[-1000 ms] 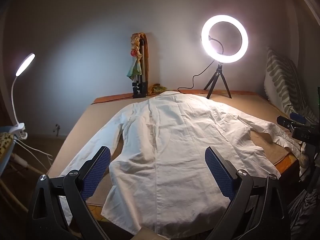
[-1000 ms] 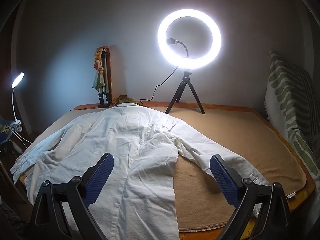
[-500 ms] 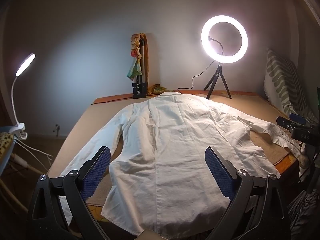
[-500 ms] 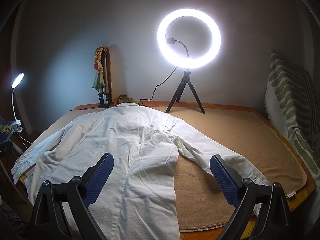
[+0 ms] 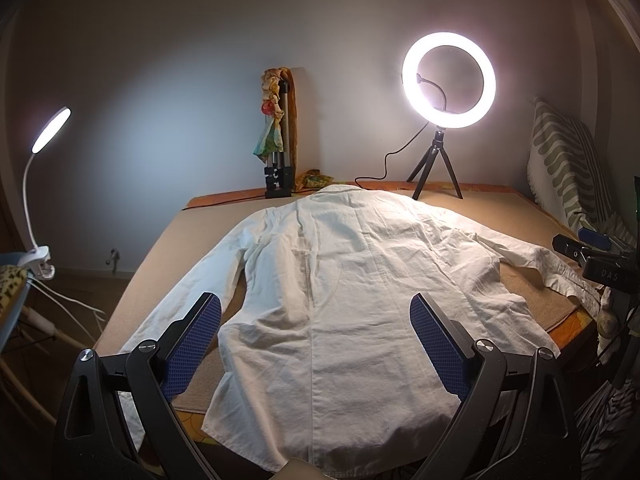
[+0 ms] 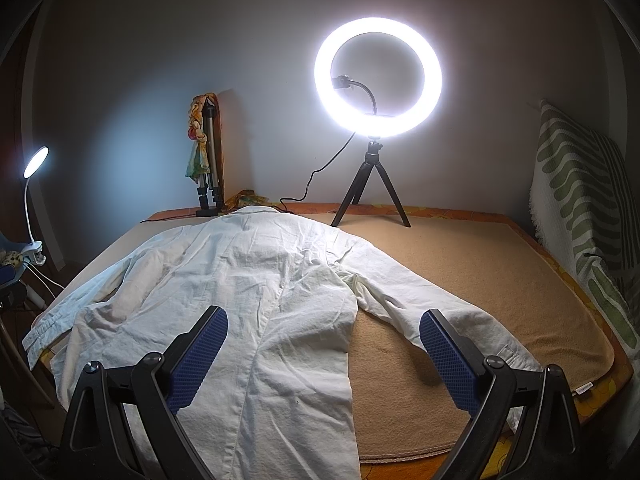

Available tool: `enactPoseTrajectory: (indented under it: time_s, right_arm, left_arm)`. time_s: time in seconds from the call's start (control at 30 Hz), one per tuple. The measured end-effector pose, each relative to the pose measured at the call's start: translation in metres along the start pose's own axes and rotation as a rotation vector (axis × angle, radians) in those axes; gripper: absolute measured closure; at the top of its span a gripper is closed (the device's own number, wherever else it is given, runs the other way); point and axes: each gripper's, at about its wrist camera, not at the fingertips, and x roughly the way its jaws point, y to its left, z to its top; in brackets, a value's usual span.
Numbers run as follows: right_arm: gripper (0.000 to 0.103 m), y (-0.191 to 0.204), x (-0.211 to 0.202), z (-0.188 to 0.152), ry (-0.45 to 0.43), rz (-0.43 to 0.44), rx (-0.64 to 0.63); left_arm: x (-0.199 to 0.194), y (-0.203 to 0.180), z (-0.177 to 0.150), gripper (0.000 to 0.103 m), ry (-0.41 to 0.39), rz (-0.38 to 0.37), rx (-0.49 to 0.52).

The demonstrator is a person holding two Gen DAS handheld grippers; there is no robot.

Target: Fold small clothes

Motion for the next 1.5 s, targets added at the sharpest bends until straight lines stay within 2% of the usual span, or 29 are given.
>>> enactPoseTrajectory:
  time_s: [1.5]
  right_arm:
    - [0.005, -0.0005, -0.0001, -0.0005, -0.001, 0.006, 0.011]
  left_arm:
    - [-0.0031, 0.0005, 0.0005, 0.007, -0.007, -0.001, -0.003]
